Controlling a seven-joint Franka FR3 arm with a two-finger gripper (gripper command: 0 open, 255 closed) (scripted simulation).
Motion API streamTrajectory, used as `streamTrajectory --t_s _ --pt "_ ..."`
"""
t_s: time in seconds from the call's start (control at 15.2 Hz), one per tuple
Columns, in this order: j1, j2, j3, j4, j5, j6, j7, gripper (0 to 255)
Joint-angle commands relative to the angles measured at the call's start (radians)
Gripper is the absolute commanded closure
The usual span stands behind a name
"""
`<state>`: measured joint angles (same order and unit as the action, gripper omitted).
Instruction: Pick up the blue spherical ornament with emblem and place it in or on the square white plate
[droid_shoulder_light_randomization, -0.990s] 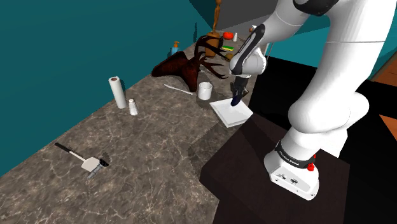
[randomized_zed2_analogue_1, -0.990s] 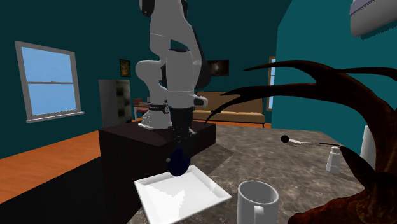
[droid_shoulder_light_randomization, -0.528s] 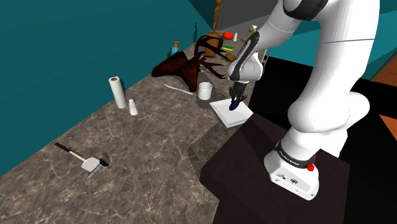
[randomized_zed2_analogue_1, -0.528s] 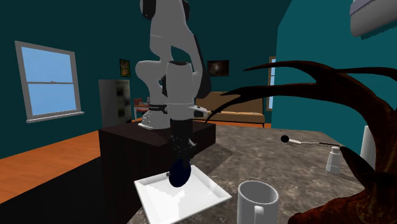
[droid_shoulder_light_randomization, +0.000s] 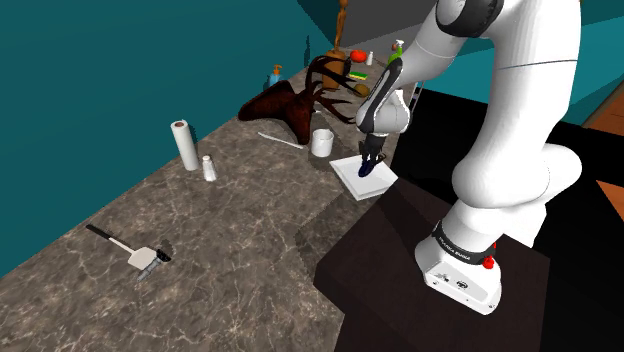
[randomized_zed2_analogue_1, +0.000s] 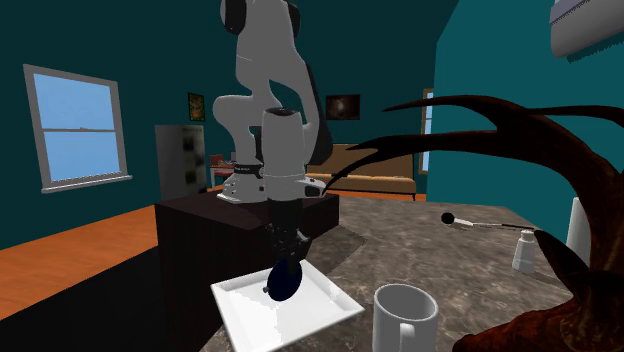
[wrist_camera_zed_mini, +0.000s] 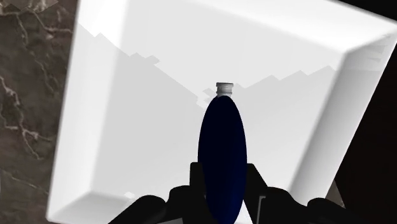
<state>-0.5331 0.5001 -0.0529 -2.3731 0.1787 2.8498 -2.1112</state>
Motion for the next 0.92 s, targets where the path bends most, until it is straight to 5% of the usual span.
streamTrajectory --t_s 0.0,0.2,0.26,0.59,0.86 --pt "0.001 0.004 0.001 -0.001 0.000 -0.003 0.000 255" --pt "0.001 0.004 0.001 -0.001 0.000 -0.003 0.000 255" --pt "0.002 0.003 0.000 -0.001 -0.001 -0.004 0.001 0" --pt "0.001 0.004 0.001 -0.001 0.000 -0.003 0.000 0" --pt "0.026 -0.134 -0.034 -0.034 -0.032 -0.109 0.024 0"
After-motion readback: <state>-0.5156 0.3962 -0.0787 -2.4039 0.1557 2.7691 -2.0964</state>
